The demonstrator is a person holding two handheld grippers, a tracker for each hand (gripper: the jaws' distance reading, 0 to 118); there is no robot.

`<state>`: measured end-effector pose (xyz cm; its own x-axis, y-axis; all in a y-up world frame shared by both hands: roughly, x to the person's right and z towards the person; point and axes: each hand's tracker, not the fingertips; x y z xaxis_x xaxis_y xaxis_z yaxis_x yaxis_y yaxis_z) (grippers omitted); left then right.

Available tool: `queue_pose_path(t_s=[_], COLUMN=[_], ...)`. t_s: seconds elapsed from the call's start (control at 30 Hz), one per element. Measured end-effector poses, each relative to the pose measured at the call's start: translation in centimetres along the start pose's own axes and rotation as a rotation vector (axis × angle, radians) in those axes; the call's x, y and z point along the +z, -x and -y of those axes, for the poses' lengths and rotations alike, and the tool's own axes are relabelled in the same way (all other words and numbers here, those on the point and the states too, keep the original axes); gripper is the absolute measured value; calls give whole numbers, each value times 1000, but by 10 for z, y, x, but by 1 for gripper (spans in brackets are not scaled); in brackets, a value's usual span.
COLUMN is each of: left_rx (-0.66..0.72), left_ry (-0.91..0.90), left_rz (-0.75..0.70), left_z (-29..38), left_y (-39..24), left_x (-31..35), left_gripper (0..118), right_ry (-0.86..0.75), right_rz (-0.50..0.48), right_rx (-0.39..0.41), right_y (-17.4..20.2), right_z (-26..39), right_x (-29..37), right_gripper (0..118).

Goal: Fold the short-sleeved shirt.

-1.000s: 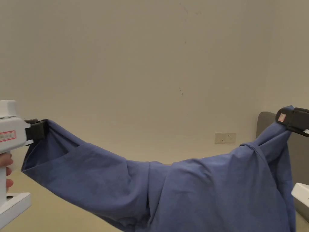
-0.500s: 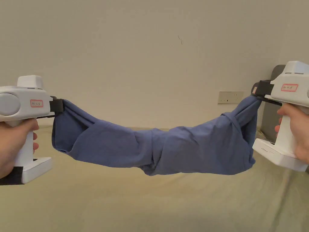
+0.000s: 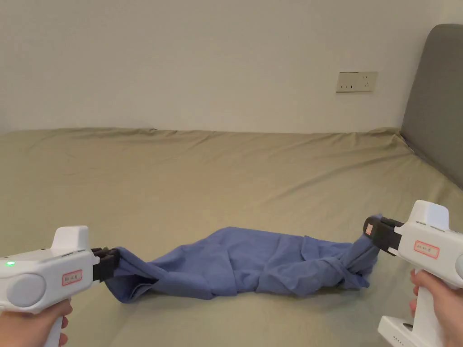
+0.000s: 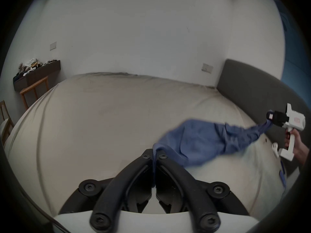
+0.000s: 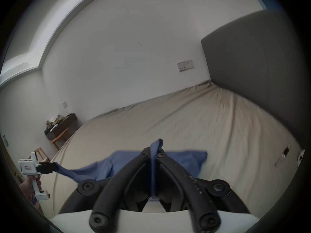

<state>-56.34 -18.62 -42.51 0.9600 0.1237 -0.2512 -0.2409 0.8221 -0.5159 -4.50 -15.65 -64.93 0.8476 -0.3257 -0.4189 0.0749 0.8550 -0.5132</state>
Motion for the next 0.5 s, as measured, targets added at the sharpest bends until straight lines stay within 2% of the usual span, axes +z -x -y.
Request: queue_pose_path(t_s=[0.13,0.5], left_rx=[-18,-7], left_ry=[27,30], left_rz=[32,69], left_z=[62,196], left_y=[-4,8], left_x=[45,190], left_gripper=[1,1], right_ry=[21,31], right_rz=[-49,-56], right_rx=[-36,-118], right_y=[-20,-53], right_z=[60,169], right_x=[56,225], right_gripper=[5,5])
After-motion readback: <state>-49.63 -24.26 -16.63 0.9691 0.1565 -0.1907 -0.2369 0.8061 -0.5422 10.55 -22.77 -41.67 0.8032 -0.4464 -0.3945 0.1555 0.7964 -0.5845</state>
